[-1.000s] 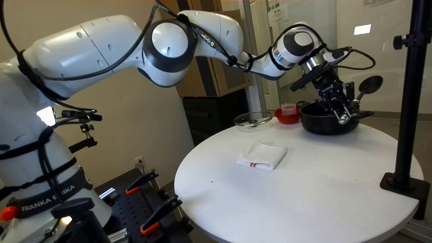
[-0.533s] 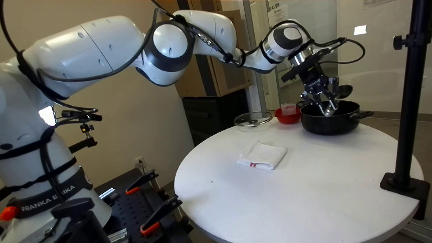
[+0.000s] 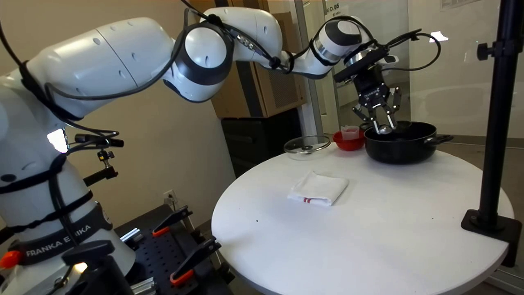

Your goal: Move the black spoon to the left

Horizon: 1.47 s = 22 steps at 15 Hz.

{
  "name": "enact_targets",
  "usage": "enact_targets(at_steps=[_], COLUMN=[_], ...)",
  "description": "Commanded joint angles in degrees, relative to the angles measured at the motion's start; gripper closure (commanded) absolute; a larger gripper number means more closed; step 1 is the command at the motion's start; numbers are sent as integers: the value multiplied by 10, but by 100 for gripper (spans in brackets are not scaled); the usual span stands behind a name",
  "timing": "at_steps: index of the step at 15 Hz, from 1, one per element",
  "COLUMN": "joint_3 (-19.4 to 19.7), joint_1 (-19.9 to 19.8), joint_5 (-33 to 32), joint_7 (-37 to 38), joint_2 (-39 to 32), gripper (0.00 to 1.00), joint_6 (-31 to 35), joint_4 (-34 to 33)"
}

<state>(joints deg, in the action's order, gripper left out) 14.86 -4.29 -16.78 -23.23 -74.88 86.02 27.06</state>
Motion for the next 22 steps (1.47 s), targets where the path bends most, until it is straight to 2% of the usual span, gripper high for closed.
enact_targets(at_steps=[1,6,7,8,9,10,11,15,16,17,18,19,20,21,22], joint_3=[0,4,14,5,6,14,-3,-1,0,-3,1,1,-4,-4,3], joint_1=[-1,2,11,3,3,11,-3,-2,-2,-3,1,0,-6,-6,0], joint_5=[-25,-39,-32,-41,-41,-32,-32,-33,-33,-33,-25,-24,-31,-30,-25], joint_7=[-1,13,25,25,32,53,24,38,38,20,25,29,30,36,45], joint_2=[-21,-31,-3,-35,-37,-8,-38,-39,-39,-40,-19,-20,-47,-50,-27], gripper=[92,92,92,92,92,92,67,67,92,92,92,92,92,92,92], joint_6=[-62,-94,-63,-87,-82,-53,-84,-79,-78,-82,-69,-71,-90,-92,-70], joint_4=[-50,-66,-11,-71,-73,-16,-74,-73,-73,-71,-27,-24,-68,-69,-22])
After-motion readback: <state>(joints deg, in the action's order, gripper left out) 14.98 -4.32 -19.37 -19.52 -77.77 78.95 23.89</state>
